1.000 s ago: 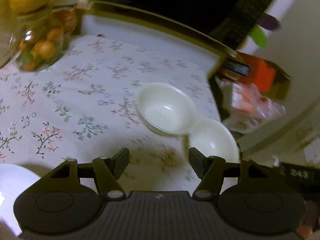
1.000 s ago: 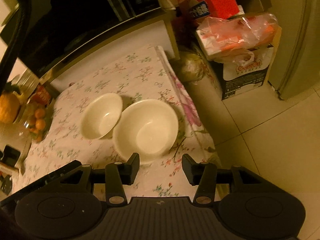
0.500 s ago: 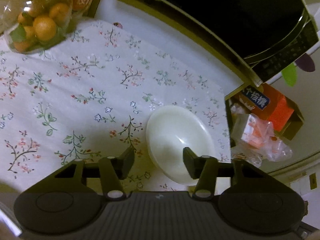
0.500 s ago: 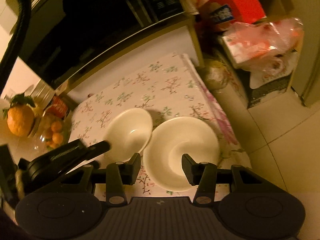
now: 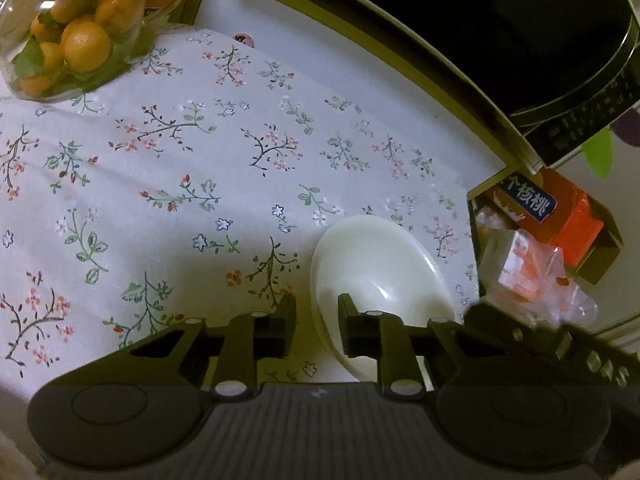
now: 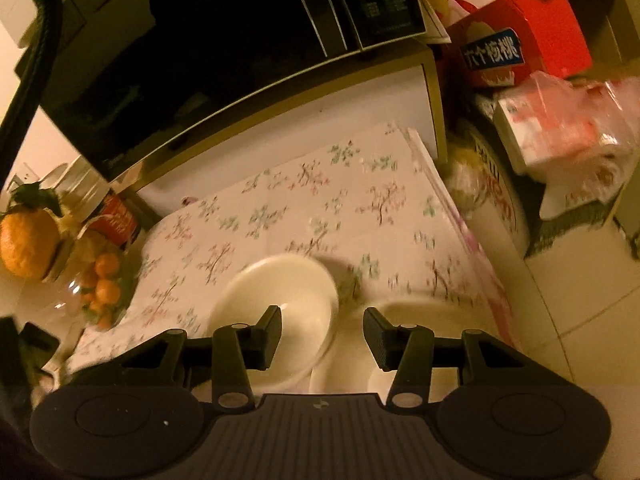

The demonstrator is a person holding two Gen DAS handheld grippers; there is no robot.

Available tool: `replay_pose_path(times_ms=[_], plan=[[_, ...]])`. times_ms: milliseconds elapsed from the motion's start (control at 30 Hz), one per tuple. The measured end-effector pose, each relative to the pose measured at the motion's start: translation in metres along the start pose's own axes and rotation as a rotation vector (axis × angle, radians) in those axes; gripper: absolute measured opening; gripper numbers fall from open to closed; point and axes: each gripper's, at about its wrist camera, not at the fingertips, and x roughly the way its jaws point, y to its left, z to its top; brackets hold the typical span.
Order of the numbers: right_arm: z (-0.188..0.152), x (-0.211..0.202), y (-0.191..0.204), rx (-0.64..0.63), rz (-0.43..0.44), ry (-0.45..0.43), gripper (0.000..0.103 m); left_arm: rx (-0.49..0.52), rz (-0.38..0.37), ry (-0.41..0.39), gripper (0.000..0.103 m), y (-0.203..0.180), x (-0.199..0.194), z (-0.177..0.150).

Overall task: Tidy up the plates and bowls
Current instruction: 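Grasp a cream bowl rim with both grippers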

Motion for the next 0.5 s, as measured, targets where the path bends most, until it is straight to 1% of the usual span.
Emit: replay_pose_path(times_ms=[167,233,333,400,433,467,500], plan=[[0.006,0.019,0.012,-0.050,0.002,-0.001,0.046,-0.002,-0.003,-0.003,0.014,0.001,0.002,0.005],[0.004,0.026,0.015,-0.061,-0.009,0.003,0.043,0.006,-0.002,-0.004,0.012,0.001,0.004,0.005],[0.002,0.033,0.017,-0.069,-0.029,0.013,0.033,0.028,0.013,-0.006,0.011,-0.002,0.004,0.004],[0.001,0.032,0.018,-0.080,-0.047,0.003,0.023,0.031,0.013,-0.011,0.009,-0.001,0.002,0.006],[0.002,0.031,0.017,-0.076,-0.049,-0.001,0.015,0.022,0.007,-0.012,0.008,0.002,-0.001,0.007],[0.003,0.027,0.015,-0.064,-0.042,-0.006,0.010,0.016,-0.003,-0.013,0.007,0.004,-0.003,0.009],[0.003,0.025,0.015,-0.055,-0.033,-0.009,0.009,0.015,-0.009,-0.015,0.006,0.006,-0.007,0.010]])
